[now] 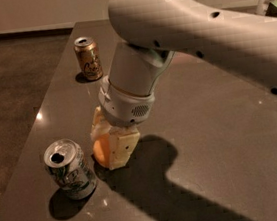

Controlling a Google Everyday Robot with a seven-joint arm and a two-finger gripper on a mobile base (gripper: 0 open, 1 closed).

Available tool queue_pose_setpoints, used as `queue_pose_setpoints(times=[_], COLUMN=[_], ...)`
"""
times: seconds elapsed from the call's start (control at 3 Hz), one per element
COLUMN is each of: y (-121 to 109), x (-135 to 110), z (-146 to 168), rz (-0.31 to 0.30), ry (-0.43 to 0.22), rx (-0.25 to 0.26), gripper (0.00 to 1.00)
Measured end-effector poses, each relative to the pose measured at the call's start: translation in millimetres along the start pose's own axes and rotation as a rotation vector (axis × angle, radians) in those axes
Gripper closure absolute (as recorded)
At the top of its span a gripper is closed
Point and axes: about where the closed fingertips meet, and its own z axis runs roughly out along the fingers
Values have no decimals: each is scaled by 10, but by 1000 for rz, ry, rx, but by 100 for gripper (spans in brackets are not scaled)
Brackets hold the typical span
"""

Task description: Move orange near 7up can

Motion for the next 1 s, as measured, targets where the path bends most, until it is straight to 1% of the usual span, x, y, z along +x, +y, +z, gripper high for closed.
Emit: queue_pose_setpoints(times=[0.33,0.67,1.0], y=[3,6,6], x=[-12,-20,-21], z=[-4,-6,-6], rz=[-2,-4,-4], ry=[2,3,3], rx=[2,4,4], gripper=[6,0,0])
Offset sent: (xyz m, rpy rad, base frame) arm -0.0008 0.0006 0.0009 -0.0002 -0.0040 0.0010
